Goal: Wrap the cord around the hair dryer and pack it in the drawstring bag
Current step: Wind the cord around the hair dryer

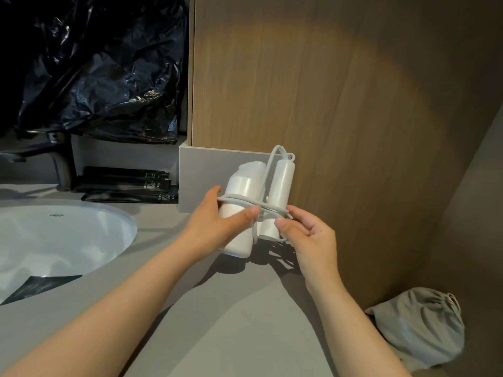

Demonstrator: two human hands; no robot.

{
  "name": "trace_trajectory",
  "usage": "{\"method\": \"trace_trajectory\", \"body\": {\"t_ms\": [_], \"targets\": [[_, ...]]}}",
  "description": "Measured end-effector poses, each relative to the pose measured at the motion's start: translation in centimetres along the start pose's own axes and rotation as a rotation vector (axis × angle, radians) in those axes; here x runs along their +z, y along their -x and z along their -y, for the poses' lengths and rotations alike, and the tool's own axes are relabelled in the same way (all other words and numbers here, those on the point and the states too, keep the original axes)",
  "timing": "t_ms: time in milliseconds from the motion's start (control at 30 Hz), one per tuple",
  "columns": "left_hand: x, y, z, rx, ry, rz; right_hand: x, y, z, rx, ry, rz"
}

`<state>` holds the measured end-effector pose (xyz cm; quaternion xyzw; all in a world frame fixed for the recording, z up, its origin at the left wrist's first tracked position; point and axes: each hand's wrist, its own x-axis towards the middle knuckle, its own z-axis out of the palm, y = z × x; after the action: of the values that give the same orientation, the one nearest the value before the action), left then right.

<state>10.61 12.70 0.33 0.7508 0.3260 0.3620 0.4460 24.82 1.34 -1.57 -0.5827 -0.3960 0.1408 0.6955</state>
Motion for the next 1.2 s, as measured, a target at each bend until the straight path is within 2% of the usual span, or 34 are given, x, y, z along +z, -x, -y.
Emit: {"method": "trace_trajectory", "body": {"t_ms": [67,167,233,333,533,667,833,967,1033,1200], "targets": [[-0.5,-0.3,0.5,-0.013,0.073,0.042,-0.3,0.1,0.3,-0.028,-0.01,0.015],[-1.4,-1.0,0.6,-0.046,0.322,0.08,-0.8,0.2,0.6,-0.081,-0.029,0.051],[-1.8,-1.2,0.5,-0.058,0.38,0.144,-0.9,0.3,0.7,-0.092,-0.004,0.084],[-1.4,-0.7,0.5,-0.056,0.316,0.175,-0.8,0.4,0.6,-0.065,0.006,0.122],[0.8,-0.1,0.0,0.044,-0.078,0.04,-0.6,0.4,0.6,-0.046,-0.049,0.023],[1.2,0.0,0.3,0.047,0.007,-0.048,-0.5,0.4,0.7,-0.039,-0.072,0.014],[0.9,-0.2,1.0,0.041,0.055,-0.062,-1.1,0.6,0.9,-0.016,-0.053,0.135],[1.0,0.6,0.2,0.043,0.114,0.097,-1.1,0.6,0.8,-0.049,-0.034,0.108],[1.3,1.1,-0.1,0.06,0.058,0.164,-1.1,0.7,0.8,-0.067,-0.019,0.105],[0.8,0.8,0.2,0.086,0.024,0.147,-1.2,0.8,0.9,-0.058,0.004,0.178]]}}
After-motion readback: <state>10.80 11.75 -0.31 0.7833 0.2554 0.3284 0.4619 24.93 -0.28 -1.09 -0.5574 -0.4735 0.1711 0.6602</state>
